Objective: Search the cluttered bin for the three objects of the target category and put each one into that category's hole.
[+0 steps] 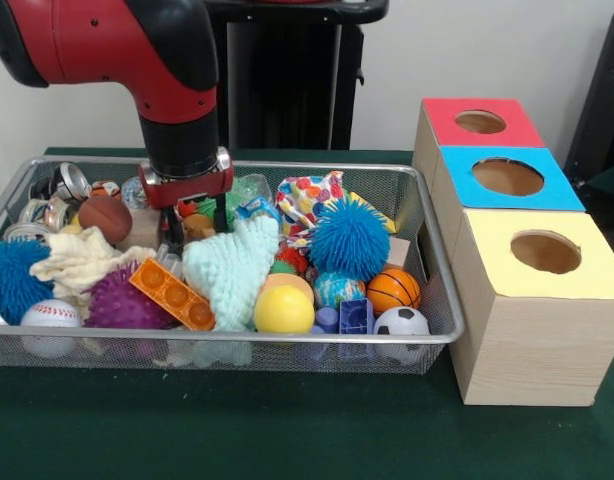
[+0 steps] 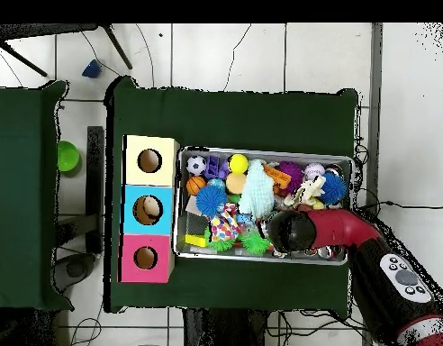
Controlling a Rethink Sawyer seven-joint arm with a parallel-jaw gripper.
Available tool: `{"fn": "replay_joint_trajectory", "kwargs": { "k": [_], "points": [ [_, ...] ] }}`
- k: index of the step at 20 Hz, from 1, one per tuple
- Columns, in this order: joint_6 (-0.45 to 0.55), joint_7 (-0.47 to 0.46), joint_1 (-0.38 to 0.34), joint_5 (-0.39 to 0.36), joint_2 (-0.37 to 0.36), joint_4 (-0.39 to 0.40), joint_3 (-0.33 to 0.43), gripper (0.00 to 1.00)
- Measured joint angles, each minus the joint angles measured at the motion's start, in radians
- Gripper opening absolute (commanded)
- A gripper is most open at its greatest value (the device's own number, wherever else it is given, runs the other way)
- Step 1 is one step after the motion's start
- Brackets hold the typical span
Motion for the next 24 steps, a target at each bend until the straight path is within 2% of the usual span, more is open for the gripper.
{"fn": "replay_joint_trajectory", "kwargs": {
  "k": [15, 16, 24],
  "points": [
    [0.012, 0.000, 0.015, 0.000, 0.017, -0.003, -0.026, 1.00],
    [0.012, 0.000, 0.015, 0.000, 0.024, -0.004, -0.026, 0.00],
    [0.012, 0.000, 0.012, 0.003, 0.030, -0.006, -0.026, 0.00]
  ]
}}
